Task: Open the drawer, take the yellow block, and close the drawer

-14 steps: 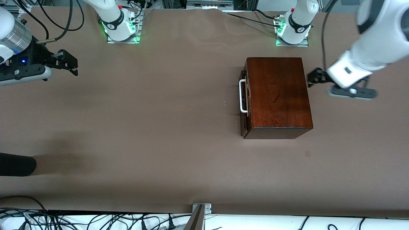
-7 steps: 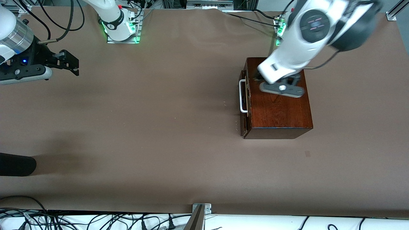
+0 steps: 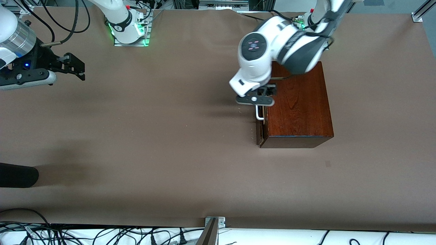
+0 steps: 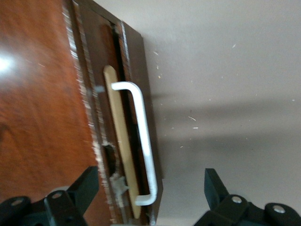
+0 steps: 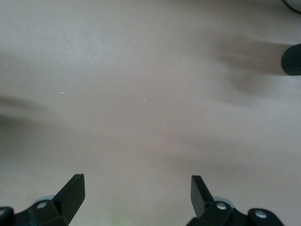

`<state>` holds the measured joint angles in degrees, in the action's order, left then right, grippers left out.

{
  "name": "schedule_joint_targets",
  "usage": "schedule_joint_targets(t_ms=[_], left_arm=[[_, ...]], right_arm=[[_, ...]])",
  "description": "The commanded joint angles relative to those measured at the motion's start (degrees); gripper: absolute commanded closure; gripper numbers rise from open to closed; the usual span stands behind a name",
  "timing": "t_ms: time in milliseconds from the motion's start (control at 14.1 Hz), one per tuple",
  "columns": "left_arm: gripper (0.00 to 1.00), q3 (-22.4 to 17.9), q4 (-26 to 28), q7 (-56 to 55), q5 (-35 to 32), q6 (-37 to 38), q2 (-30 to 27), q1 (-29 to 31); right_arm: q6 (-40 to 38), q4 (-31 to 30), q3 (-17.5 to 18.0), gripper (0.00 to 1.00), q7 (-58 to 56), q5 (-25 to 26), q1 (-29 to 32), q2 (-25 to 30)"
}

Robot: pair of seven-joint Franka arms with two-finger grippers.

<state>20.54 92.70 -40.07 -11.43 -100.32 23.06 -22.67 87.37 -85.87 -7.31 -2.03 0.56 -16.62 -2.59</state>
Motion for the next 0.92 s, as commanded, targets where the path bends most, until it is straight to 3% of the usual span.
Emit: schedule_joint_targets(t_ms=[0, 213, 356, 853], left_arm=[[0.00, -0.2, -0.3, -2.1, -1.8, -0.7, 2.3, -1.0], [0.00, -0.2, 2.4, -4.3, -3.0, -4.3, 2.7, -1.5], [0.00, -0.2, 2.7, -8.6, -9.1, -4.3, 4.4, -3.4], [0.00, -0.3, 2.7, -13.9, -12.8, -5.8, 9.3, -5.6]], right_arm=[[-1.1, 0.6, -0.1, 0.00, 0.2, -1.5, 0.4, 0.4], [-1.1, 0.6, 0.5, 0.00, 0.5, -1.4, 0.4, 0.4], [-1.1, 0.6, 0.4, 0.00, 0.4, -1.4, 0.4, 0.4], [-1.1, 0.6, 0.4, 0.00, 0.2, -0.9, 0.4, 0.4]])
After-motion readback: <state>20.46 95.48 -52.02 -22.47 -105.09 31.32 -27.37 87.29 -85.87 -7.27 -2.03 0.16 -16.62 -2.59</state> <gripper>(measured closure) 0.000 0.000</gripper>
